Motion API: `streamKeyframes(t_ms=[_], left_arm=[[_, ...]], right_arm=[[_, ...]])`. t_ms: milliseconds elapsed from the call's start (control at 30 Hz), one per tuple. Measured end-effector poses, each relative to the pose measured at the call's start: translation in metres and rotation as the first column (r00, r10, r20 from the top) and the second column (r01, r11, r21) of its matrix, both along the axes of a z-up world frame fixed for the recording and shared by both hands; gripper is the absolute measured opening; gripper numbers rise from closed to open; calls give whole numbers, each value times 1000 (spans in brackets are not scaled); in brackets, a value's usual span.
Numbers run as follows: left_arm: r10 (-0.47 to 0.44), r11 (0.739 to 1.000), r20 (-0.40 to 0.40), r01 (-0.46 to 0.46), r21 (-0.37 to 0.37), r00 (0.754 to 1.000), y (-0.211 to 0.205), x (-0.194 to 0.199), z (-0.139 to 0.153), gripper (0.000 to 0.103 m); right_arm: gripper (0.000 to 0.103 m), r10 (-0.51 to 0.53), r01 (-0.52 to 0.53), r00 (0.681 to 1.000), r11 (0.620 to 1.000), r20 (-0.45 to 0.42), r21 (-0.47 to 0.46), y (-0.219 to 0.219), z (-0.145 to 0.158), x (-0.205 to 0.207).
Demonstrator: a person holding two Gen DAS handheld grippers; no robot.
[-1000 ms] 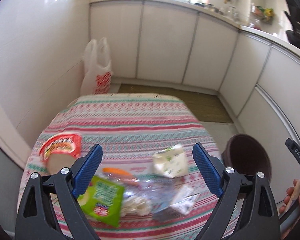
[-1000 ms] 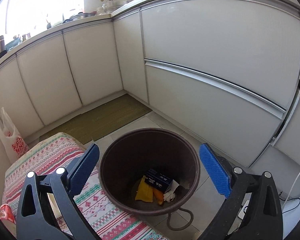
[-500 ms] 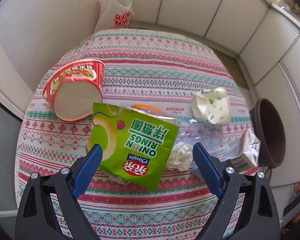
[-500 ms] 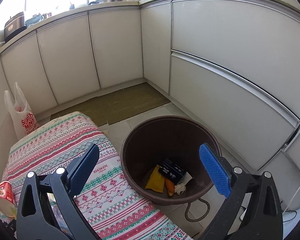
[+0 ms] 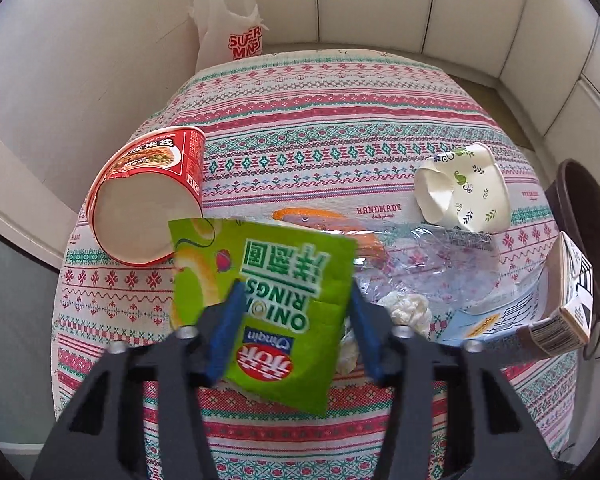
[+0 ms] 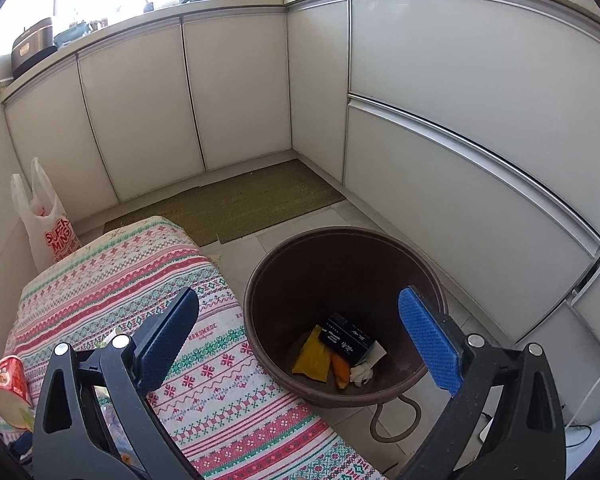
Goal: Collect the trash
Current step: 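Lower the left tool onto the green onion-rings bag and grasp it, then grasp the white paper cup with the right tool while the left tool holds the bag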
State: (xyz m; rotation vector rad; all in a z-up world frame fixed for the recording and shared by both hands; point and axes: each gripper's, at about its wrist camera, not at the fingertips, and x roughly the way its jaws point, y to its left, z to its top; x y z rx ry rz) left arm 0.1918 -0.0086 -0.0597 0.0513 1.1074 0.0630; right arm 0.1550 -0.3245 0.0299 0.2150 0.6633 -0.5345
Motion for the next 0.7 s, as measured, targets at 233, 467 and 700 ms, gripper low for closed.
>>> streamKeyframes(t_ms=[233, 467, 700], left_arm=[[-13, 999, 33, 15, -44, 999, 14, -7, 13, 8], [-52, 997, 73, 56, -59, 996, 27, -25, 31, 3], [-46, 985, 209, 78, -151, 977, 50, -60, 78, 2]], right_arm=[[96, 16, -16, 1000, 1000, -9, -8, 5, 1, 1], [96, 85, -85, 996, 996, -1, -25, 21, 8, -1], [96, 274, -274, 962, 962, -18, -21, 60, 15, 5]])
